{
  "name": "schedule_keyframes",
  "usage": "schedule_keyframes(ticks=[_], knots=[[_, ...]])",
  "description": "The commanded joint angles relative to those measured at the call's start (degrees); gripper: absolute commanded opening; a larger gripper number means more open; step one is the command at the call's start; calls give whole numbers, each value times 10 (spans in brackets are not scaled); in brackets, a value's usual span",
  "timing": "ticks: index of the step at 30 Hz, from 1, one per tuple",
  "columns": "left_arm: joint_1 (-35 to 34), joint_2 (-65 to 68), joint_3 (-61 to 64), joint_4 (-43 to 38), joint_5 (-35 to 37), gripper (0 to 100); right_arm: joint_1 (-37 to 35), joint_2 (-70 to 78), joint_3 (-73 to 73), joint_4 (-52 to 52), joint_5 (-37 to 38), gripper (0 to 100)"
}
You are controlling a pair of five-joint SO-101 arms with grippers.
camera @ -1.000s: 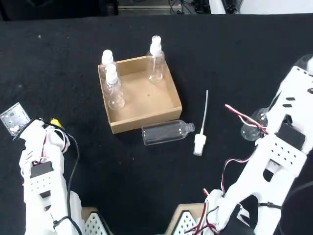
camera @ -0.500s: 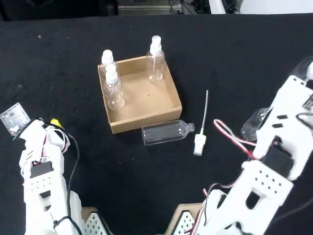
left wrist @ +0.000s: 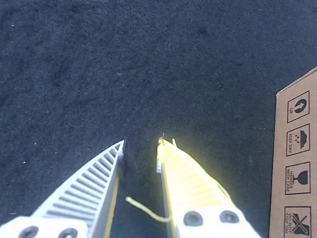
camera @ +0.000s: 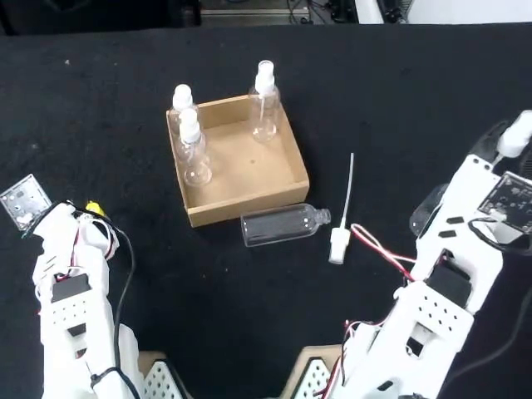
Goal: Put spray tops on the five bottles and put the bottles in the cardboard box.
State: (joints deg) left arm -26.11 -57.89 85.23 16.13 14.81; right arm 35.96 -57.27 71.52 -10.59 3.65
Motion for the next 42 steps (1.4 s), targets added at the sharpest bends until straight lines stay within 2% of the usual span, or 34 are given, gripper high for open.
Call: schedule_keyframes(ticks=[1,5,12,16,42], knots=[[-5,-9,-4,-13,-4,95,-9,-22,14,-18,3,11],[-5,-9,-4,-13,-4,95,-10,-22,53,-36,3,11],[-5,-9,-4,-13,-4,95,-9,-22,161,-213,7,10],[-6,-9,-4,-13,-4,95,-10,-22,200,-258,4,10],[-7,-9,-4,-13,-4,95,-38,-17,237,-262,7,10]])
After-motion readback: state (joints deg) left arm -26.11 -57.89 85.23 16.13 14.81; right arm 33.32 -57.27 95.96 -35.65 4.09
